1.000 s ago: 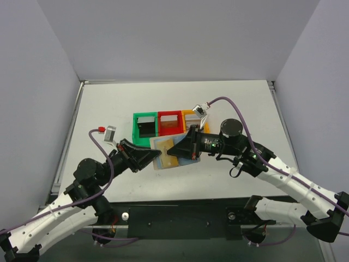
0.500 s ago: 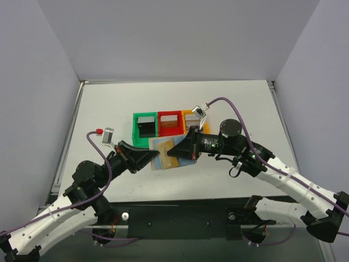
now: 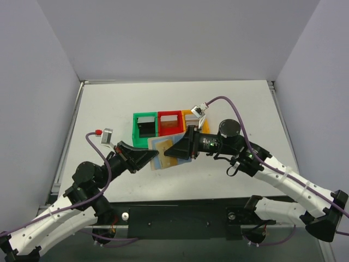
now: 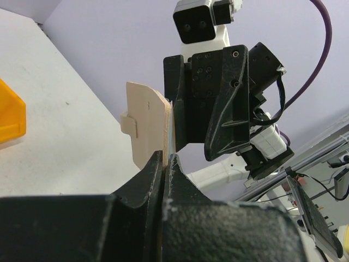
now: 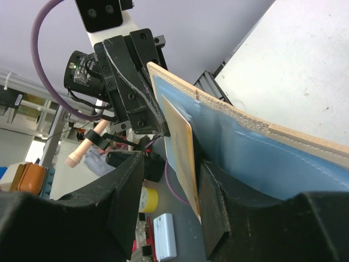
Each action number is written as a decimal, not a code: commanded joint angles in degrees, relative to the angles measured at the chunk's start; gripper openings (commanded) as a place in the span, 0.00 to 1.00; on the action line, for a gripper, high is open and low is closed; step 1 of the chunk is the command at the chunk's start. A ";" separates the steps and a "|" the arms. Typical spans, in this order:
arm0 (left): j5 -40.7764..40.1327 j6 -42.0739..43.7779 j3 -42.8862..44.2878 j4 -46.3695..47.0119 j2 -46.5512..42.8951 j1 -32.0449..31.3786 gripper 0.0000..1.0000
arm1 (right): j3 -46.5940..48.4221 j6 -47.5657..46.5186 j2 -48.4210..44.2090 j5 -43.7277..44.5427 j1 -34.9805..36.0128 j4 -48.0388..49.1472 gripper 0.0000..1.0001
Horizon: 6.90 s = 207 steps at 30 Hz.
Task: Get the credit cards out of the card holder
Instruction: Remove the credit card from the card holder.
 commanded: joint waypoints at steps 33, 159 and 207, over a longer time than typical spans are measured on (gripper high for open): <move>-1.53 -0.67 1.13 2.65 0.10 -0.01 0.00 | -2.65 11.51 4.21 -13.07 -1.57 18.41 0.36; -10.49 -3.31 -5.02 1.86 -10.18 -0.01 0.00 | -1.78 12.47 3.95 -13.77 -3.59 16.03 0.32; -10.84 -5.68 -7.66 11.62 -4.64 -0.10 0.00 | -4.77 20.91 7.20 -8.32 -2.27 30.28 0.43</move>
